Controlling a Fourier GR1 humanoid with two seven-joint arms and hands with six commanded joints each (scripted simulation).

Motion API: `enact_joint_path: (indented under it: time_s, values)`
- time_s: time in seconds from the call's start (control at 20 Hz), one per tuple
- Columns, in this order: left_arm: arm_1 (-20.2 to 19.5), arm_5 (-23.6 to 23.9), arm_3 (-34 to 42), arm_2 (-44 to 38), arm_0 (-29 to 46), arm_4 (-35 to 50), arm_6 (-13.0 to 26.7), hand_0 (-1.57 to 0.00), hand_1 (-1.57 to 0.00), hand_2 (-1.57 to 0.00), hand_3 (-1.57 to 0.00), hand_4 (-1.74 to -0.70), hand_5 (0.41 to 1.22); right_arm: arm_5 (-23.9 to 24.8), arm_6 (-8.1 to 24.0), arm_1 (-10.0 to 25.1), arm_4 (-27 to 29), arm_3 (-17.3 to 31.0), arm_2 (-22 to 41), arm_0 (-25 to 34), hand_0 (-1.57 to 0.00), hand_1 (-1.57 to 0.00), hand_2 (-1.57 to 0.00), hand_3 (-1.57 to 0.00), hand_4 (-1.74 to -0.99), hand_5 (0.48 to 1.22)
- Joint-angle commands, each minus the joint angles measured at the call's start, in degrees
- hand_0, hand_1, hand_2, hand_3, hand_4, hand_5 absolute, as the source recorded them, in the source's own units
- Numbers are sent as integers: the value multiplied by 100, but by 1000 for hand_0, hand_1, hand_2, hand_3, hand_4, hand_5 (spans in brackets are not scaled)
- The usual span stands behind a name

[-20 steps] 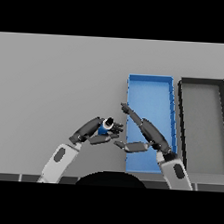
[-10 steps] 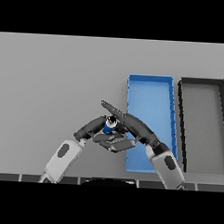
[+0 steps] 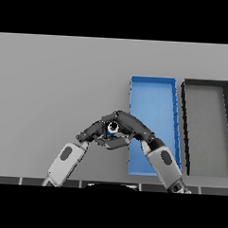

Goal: Pick up the blue pipe and place it into the blue bin.

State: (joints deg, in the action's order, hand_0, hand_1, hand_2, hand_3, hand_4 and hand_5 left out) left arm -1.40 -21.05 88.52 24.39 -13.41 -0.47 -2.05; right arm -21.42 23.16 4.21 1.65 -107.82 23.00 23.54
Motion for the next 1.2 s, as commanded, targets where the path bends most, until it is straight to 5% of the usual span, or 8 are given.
enact_joint_path:
  time_s: [0.0,0.1,0.25,0.6,0.65,0.8,0.9,1.15]
  values:
    - [52,30,26,-11,-14,4,64,-1571,-1571,-1553,-1271,-1682,1221,80,-104,-115,23,90,-11,-21,-1186,-1195,-1196,-1031,-1513,671]
    - [62,-25,-62,-12,-36,-64,-73,-1571,-1571,-1560,-1331,-1703,1221,112,-197,-184,72,12,-14,-72,-1324,-1330,-1331,-1225,-1481,869]
    - [90,-138,-17,-99,-55,-88,4,-1571,-1571,-1539,-1412,-1722,1221,152,-625,-188,-233,10,143,-143,-1445,-1448,-1448,-1394,-1477,1041]
    - [154,-70,10,-101,35,-270,-136,-1571,-1571,-1564,-1434,-1732,1221,112,-478,-514,-12,-80,27,-435,-1545,-1545,-1545,-1534,-1494,1183]
    - [132,-50,81,-115,63,-271,-178,-1571,-1571,-1566,-1264,-1734,1221,126,-379,-589,24,-69,-42,-363,-1550,-1550,-1550,-1541,-1495,1191]
    - [51,-190,30,-117,8,-530,-238,-940,-875,-855,-672,-1406,1221,158,-433,-651,-157,-93,-19,-424,-1560,-1560,-1560,-1556,-1497,1206]
    - [-22,-472,37,-180,17,-574,-280,-601,-560,-547,-430,-1250,1221,149,-329,-709,-203,-61,-77,-344,-1564,-1564,-1564,-1561,-1498,1211]
    - [20,-598,22,-266,31,-594,260,-196,-183,-178,-140,-1031,848,63,-301,-931,-430,-93,-92,-354,-1569,-1569,-1569,-1568,-1499,1218]
